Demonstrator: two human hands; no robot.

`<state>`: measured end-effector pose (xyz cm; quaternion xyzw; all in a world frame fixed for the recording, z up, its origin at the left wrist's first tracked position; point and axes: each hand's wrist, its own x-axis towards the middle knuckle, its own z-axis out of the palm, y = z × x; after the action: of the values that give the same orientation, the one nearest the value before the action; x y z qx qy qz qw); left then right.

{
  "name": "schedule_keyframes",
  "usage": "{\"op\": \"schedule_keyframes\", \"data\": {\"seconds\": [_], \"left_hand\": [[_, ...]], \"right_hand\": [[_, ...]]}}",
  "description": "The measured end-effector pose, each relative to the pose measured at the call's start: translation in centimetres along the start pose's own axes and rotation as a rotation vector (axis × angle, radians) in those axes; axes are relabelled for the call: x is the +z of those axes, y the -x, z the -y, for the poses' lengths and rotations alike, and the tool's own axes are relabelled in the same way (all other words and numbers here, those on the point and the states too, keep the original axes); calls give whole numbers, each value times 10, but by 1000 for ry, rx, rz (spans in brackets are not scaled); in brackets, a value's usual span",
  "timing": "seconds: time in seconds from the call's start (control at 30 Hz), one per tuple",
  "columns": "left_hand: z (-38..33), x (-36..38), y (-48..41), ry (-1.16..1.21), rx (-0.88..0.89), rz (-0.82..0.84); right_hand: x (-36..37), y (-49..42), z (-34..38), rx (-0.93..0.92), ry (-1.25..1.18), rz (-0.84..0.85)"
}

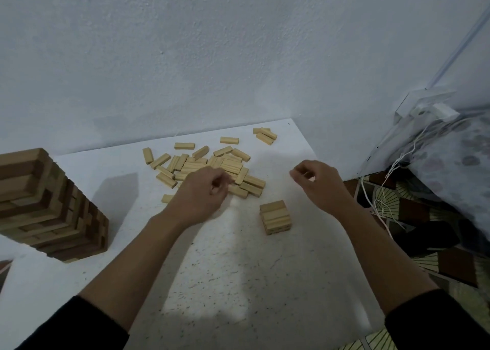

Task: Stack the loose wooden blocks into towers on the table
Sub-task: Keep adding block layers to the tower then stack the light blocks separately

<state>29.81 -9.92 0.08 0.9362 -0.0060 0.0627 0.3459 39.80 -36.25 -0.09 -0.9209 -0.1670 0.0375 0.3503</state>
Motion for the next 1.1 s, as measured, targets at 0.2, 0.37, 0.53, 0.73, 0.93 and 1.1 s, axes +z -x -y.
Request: {"op": "schedule_keyframes", "data": {"seconds": [0.2, 0.37, 0.53, 0.73, 0.93, 1.1], "left_hand": [[8, 47, 12, -249, 232, 151], [9, 58, 21, -435, 205, 150], [-2, 54, 21, -541, 148, 237], [-8, 42, 19, -483, 172, 199], [16, 25, 50, -267, 195, 145], [34, 14, 74, -204, 164, 128]], "right_hand": [[22, -16, -3, 49, 417, 69], [30, -13, 8, 37, 338, 107], [36, -12, 27, -37, 432, 253], [43, -12, 50, -121, 608, 251], [55, -5, 80, -253, 663, 387], [75, 10, 102, -372, 637, 378]]}}
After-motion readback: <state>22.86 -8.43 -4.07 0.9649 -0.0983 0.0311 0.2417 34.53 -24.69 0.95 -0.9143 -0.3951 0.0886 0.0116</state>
